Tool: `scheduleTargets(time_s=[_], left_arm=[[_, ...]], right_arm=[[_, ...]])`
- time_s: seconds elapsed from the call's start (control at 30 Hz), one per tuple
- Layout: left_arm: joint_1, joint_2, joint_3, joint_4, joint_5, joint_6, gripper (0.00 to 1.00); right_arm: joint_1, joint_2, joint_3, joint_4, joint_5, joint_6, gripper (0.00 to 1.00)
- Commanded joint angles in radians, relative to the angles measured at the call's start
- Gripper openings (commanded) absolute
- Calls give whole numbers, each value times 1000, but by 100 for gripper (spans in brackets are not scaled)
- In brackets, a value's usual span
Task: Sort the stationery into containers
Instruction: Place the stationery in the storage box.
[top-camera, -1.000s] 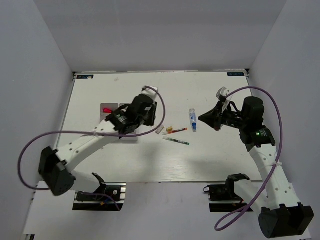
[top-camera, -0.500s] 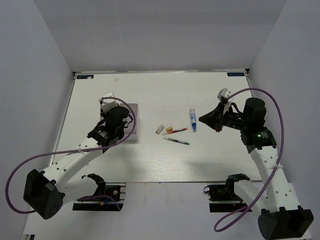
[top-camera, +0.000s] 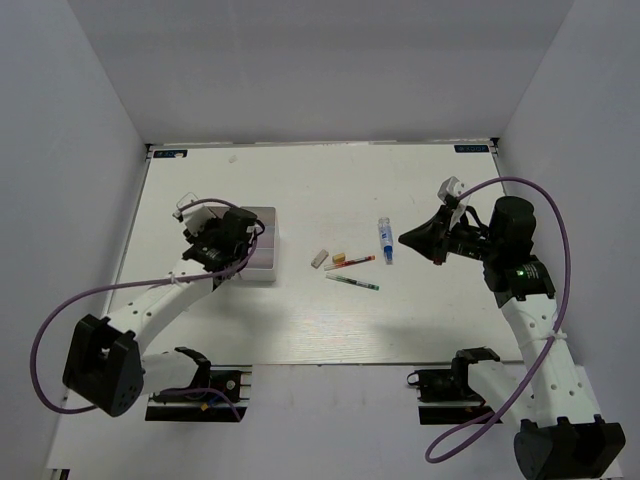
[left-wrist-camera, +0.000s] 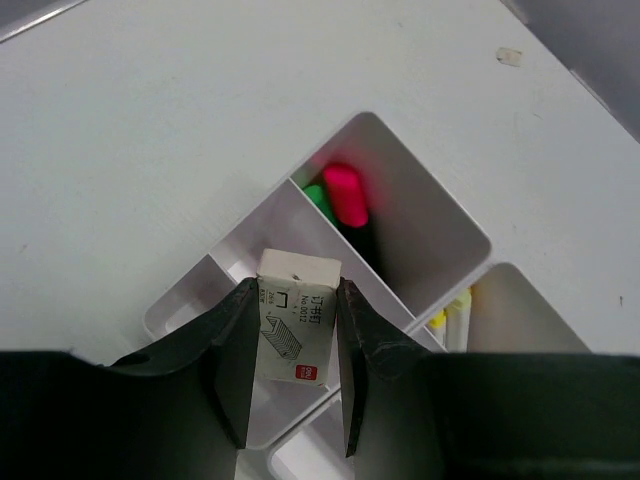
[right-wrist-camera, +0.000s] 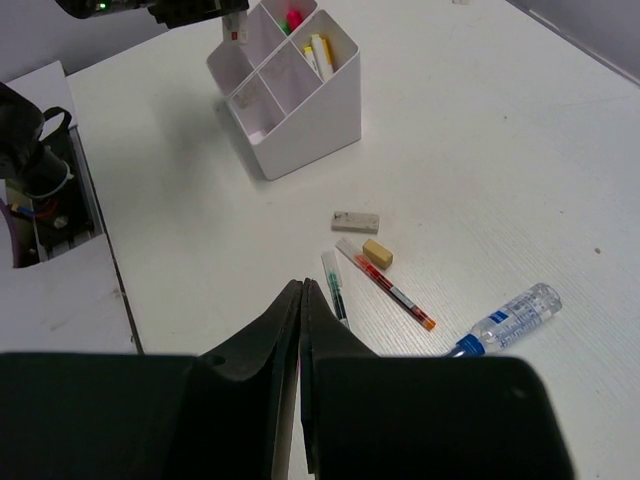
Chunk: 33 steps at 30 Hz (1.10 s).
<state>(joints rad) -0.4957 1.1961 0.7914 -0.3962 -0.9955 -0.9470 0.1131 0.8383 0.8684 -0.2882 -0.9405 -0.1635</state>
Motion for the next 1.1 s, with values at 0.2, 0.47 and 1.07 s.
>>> scheduleTargets(time_s=[0.2,0.47,1.07], left_arm=[[55,45,40,-55,-48,-251,0],[95,83,19,13,-2,-251,0],[105,96,19,60,73,-249,69]], right_arm=[[-10,-15,-5,8,-41,7,7],[-15,-7,-8,9,-47,5,7],[-20,7,-14,14,-67,1,17]])
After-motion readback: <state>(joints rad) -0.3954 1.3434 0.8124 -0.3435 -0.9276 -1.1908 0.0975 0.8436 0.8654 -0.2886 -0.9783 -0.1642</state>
